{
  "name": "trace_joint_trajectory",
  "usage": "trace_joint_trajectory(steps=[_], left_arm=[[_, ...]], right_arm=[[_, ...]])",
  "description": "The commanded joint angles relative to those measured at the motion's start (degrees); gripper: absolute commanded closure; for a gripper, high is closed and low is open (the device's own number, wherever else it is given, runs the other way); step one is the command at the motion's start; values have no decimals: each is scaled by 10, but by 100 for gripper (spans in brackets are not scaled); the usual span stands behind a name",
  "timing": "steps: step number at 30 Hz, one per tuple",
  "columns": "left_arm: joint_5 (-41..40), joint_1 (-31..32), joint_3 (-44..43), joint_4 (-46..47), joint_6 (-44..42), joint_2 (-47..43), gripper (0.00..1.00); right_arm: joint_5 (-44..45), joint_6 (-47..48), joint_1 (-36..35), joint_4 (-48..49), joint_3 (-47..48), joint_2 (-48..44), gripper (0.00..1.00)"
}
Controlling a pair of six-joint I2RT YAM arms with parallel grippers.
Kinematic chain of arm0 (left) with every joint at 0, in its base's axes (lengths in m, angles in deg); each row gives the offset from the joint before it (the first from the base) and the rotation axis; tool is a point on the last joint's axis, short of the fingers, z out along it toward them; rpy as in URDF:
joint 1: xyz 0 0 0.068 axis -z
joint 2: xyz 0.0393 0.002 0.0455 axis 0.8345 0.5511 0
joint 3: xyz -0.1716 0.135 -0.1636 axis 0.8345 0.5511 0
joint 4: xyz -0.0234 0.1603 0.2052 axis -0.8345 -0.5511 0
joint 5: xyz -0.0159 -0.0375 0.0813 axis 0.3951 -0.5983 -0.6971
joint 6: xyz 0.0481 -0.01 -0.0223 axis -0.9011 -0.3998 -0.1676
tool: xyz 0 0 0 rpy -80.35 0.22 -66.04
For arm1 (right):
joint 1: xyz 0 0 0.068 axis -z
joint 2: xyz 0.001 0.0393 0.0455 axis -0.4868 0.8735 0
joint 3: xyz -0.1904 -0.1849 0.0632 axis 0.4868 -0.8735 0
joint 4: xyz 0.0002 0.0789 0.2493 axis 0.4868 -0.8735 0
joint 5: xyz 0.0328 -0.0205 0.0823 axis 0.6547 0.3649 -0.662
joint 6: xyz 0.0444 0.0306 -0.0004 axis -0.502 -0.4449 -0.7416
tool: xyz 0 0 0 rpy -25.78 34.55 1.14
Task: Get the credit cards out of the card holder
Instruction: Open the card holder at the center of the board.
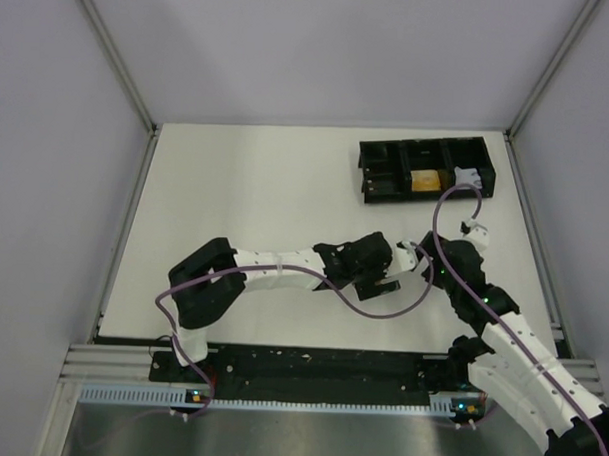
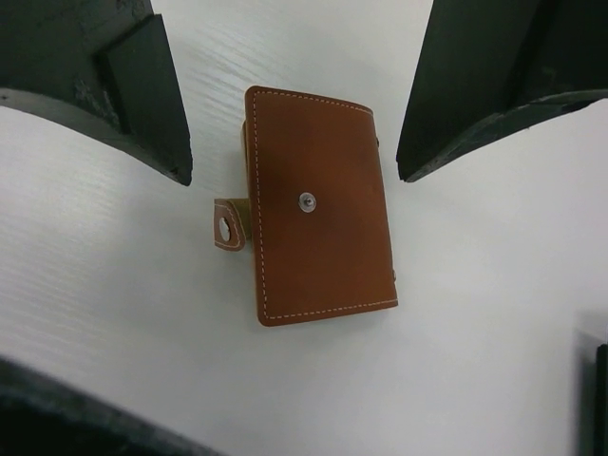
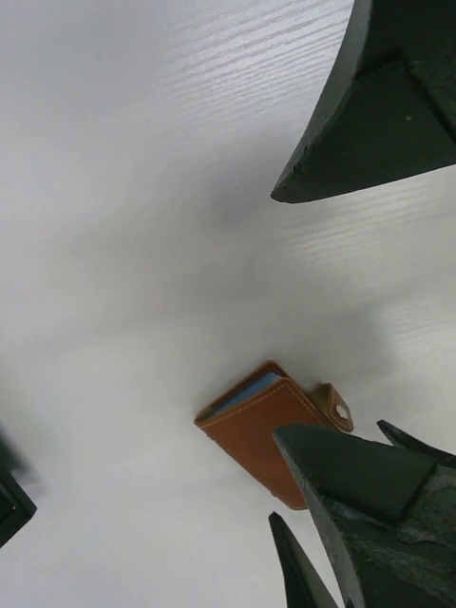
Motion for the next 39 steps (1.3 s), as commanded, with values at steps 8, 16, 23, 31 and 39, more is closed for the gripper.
trace_joint_trajectory(steps=[8,16,23,31,39], left_arm=[[-12,-26,32,21,33,5,9],[-11,-26,26,9,24,15,10],[-6,-26,9,-1,30,28,32],[-8,-26,3,-21,58,7,95],[-14,-37,2,-88,225,-39,100]], right_arm=[[136,-63,-4,-76,39,-20,1],[167,-73,-4,-100,44,-57,1],[161,-64,-4,-101,46,-85,1],[95,-15,-4,-54,42,-86,2],[-86,43,-4,52,19,-49,4]])
